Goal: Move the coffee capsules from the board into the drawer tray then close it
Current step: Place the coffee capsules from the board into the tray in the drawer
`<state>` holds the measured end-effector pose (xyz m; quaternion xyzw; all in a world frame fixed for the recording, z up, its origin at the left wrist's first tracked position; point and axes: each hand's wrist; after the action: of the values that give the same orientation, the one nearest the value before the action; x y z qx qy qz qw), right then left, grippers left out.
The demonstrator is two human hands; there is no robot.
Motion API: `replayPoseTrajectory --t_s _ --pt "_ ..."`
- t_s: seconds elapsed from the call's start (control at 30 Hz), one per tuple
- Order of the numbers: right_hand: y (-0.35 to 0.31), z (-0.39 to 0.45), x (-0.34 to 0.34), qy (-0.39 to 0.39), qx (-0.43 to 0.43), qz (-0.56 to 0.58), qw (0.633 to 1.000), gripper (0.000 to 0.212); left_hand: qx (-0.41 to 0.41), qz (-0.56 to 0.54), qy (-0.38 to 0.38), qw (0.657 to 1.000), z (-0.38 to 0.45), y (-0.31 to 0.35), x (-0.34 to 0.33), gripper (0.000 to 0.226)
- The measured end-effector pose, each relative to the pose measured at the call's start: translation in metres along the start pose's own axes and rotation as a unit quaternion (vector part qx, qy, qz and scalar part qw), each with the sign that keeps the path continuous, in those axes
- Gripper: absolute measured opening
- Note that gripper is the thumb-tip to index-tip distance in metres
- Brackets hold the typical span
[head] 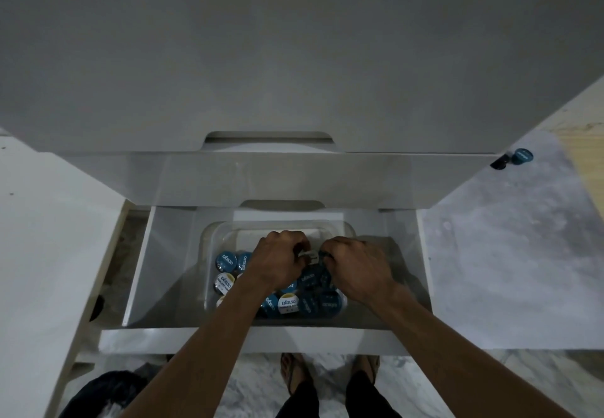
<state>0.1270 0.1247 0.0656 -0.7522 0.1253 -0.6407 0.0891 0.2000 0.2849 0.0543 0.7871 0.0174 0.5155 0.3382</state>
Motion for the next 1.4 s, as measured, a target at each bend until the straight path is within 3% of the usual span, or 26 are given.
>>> replayPoseTrajectory --t_s 0.33,0.57,0.73,0.9,1.17,1.4 --pt "-0.007 -0.012 0.020 0.053 -0.055 0.103 0.992 0.030 0.001 -0.069 0.051 0.996 -0.012 0.003 0.015 0.028" --pt "-0.007 -0.037 0.040 0.130 -0.103 0.222 0.961 0.030 -0.012 -0.121 0.114 0.986 -0.032 0.016 0.023 0.030" --pt "0.011 -0.069 0.072 0.170 -0.117 0.289 0.935 0.029 -0.018 -0.152 0.139 0.978 -0.048 0.060 0.023 0.033" --pt "0.067 -0.116 0.106 0.216 -0.118 0.338 0.908 0.029 -0.043 -0.189 0.152 0.969 -0.057 0.142 0.005 0.027" --pt "0.217 -0.198 0.140 0.258 -0.168 0.353 0.883 0.033 -0.057 -0.218 0.165 0.960 -0.046 0.291 -0.068 0.027" --pt "0.294 -0.205 0.157 0.268 -0.201 0.355 0.873 0.035 -0.040 -0.222 0.158 0.961 -0.012 0.346 -0.111 0.033"
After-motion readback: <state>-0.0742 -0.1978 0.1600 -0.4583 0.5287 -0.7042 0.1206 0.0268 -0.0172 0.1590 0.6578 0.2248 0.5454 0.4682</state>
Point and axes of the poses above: each hand's wrist, its own z-axis towards the middle knuckle, its own x-axis out of the back of the hand, y = z × x, and after that the axes turned 5 degrees about y, right-handed
